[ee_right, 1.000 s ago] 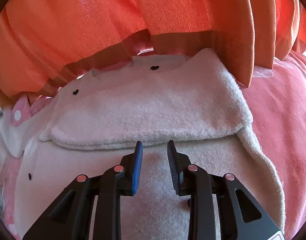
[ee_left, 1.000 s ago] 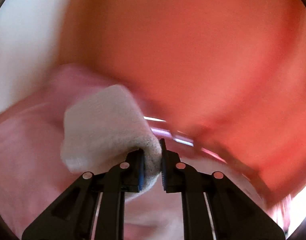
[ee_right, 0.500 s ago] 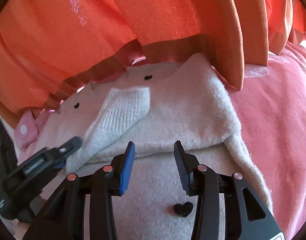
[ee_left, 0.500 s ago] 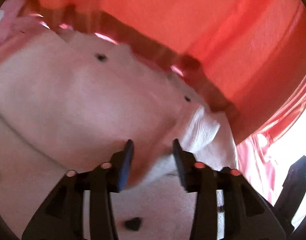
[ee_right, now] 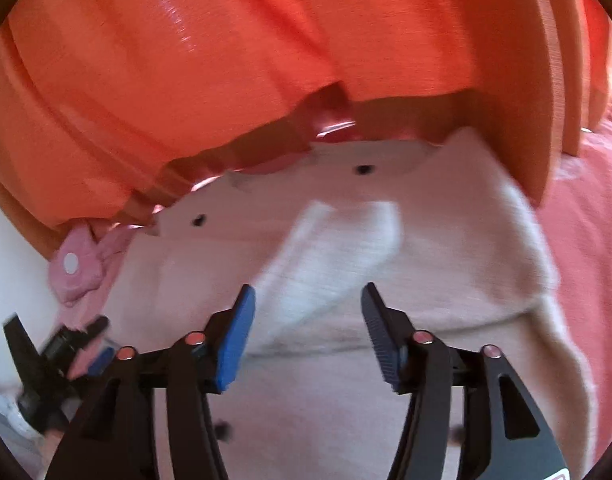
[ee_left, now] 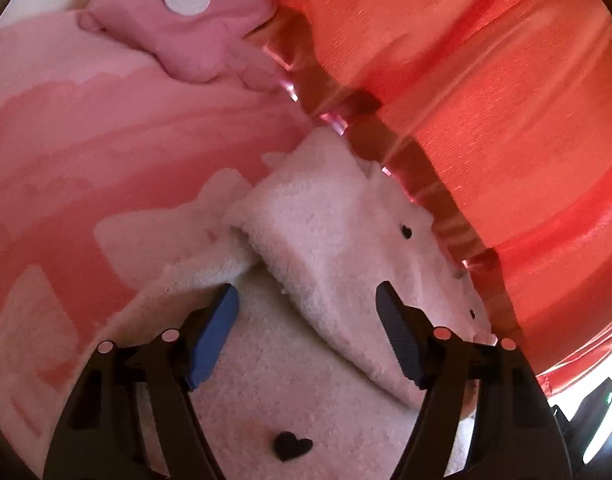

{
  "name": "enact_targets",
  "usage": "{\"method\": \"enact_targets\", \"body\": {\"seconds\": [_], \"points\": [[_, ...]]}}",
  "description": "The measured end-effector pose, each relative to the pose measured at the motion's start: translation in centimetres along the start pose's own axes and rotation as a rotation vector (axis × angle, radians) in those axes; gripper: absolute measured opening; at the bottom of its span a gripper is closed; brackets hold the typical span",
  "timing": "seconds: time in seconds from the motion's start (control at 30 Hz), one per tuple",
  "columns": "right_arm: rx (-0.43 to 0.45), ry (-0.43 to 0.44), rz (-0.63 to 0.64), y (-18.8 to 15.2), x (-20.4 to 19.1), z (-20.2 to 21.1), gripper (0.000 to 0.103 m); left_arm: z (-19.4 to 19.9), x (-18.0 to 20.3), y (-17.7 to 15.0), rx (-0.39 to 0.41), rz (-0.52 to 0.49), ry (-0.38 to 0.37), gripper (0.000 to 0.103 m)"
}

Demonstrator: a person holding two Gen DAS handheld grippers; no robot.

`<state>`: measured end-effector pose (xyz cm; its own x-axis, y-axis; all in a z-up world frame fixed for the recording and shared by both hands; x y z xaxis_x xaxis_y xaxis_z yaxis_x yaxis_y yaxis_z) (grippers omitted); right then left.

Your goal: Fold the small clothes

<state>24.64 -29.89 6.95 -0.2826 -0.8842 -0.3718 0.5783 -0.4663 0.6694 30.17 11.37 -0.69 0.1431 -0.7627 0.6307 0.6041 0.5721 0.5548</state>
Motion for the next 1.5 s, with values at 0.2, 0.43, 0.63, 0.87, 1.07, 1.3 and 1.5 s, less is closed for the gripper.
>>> {"method": "enact_targets", "body": {"seconds": [0.2,0.43,0.63,0.87,1.07,1.3,1.5], "points": [[-0.049,-0.170,0.095,0.3,-2.9,-4.4,0.029,-0.7,-0.3,-0.3,0.025,-0.017,0.003,0.070],[0.175,0.018,-0.035,2.5,3.2,4.1,0.001,-0.7,-0.5,-0.3,0.028,-0.018,-0.016,0.073],[-0.061,0.003,-0.231,-1.4,13.0,0.7,0.012,-1.0,0.1,-0.3,0.014,-0.043,-0.033,0.082],[-0.081,0.177,-0.349,-0.8,12.2,2.1,0.060,-1.0,0.1,-0.3,0.019,-0.037,-0.043,0.082],[-0.092,0.097,-0.307,-1.7,11.0,1.0,0.062,-1.0,0.0,-0.2,0.018,-0.037,-0.042,0.082],[-0.051,0.133,-0.240,-0.9,9.6,2.7,0.062,-0.7,-0.1,-0.2,0.023,-0.028,-0.052,0.082],[-0.097,0.091,-0.232,-2.3,9.4,0.6,0.063,-0.7,-0.1,-0.1,0.025,-0.025,-0.056,0.082]]}}
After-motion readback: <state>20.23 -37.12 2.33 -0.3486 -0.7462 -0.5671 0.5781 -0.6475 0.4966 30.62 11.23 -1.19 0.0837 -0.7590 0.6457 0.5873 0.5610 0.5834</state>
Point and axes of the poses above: each gripper's, at about its wrist camera, not at the fingertips, and z roughly against the way its jaws point, x to its right, y to its top, the point moved 1 cm from there along -z, roughly the way its jaws point, and after that the axes turned 4 degrees about -y, right-handed, at the moved point
